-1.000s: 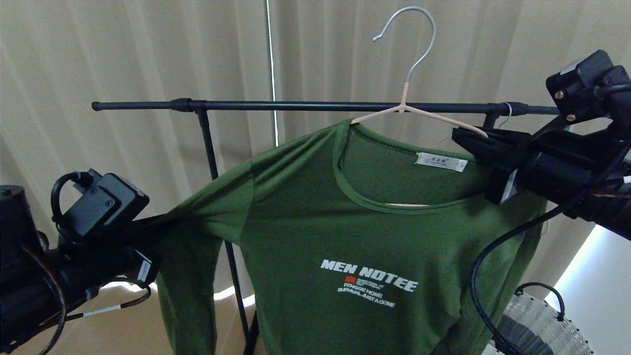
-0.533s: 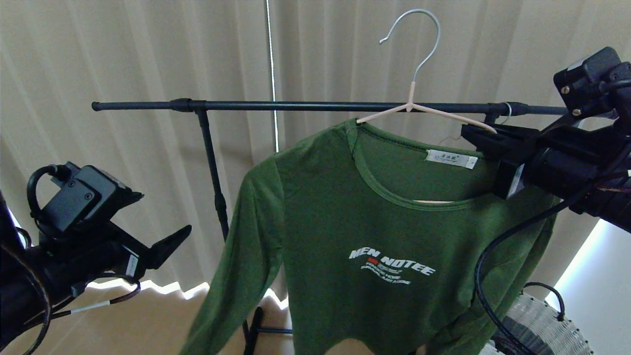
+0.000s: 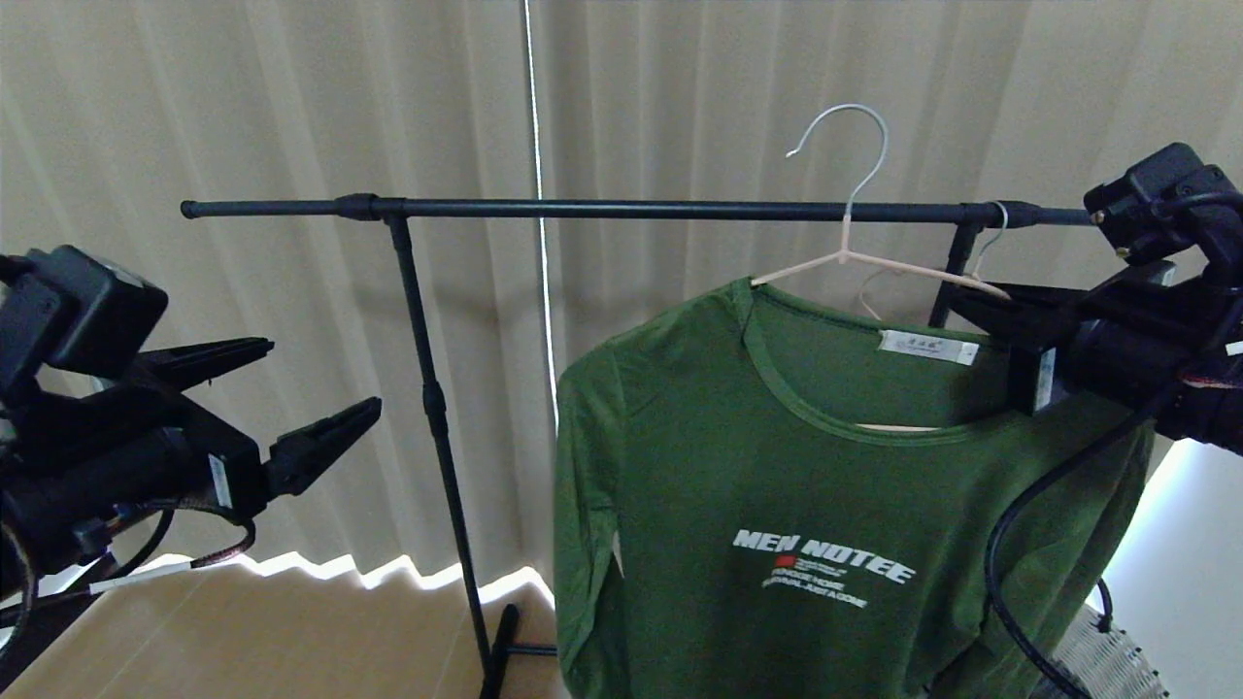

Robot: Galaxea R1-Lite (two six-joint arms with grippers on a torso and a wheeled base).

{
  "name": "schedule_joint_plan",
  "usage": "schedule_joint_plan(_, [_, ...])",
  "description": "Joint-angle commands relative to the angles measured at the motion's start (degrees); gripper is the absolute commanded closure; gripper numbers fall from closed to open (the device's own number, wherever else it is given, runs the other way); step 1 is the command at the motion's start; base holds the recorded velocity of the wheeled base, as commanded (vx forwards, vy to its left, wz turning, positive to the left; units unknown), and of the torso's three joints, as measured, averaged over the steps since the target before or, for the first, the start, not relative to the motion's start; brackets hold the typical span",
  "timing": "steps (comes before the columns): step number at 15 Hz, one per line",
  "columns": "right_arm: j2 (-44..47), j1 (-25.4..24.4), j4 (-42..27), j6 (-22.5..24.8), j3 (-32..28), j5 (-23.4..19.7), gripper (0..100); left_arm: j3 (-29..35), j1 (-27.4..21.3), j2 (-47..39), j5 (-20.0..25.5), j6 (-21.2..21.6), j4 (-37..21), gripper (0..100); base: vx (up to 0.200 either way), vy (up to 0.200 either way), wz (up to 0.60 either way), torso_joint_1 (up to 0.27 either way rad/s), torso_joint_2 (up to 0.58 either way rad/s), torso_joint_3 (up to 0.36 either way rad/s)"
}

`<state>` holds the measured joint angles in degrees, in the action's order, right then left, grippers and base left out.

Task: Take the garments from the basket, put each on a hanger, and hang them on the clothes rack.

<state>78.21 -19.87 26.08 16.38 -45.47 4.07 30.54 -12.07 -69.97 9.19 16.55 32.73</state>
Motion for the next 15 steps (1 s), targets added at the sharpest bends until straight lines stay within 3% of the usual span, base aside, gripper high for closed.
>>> schedule_joint_plan(1, [-1.7, 2.0, -1.9, 0.1, 0.4, 1.6, 100, 0.1, 0.0, 2.6, 0.1, -1.7, -0.6, 0, 0.000, 0.000, 0.00, 0.000, 0.00, 0.000])
schedule_joint_plan(3, [-3.1, 2.5, -5.9, 0.0, 0.4, 4.2, 100, -4.0, 0.0, 3.6, 0.2, -2.8, 0.0, 0, 0.000, 0.000, 0.00, 0.000, 0.00, 0.000])
schedule_joint_plan(7, [-4.4, 6.9, -11.2, 0.0, 0.5, 4.9, 100, -8.7, -0.7, 8.4, 5.1, -2.8, 0.1, 0, 0.000, 0.000, 0.00, 0.000, 0.00, 0.000])
schedule_joint_plan(10, [-4.5, 9.1, -11.8, 0.0, 1.0, 4.9, 100, -9.4, -0.5, 9.0, 5.3, -3.8, 0.1, 0, 0.000, 0.000, 0.00, 0.000, 0.00, 0.000])
schedule_joint_plan(12, [-4.5, 9.1, -11.8, 0.0, 1.8, 6.4, 100, -10.7, -0.7, 9.2, 5.5, -7.0, 0.7, 0, 0.000, 0.000, 0.00, 0.000, 0.00, 0.000])
schedule_joint_plan(15, [-3.9, 9.1, -11.8, 0.1, 1.8, 6.5, 100, -9.8, -0.5, 7.3, 5.6, -7.3, 2.6, 0, 0.000, 0.000, 0.00, 0.000, 0.00, 0.000])
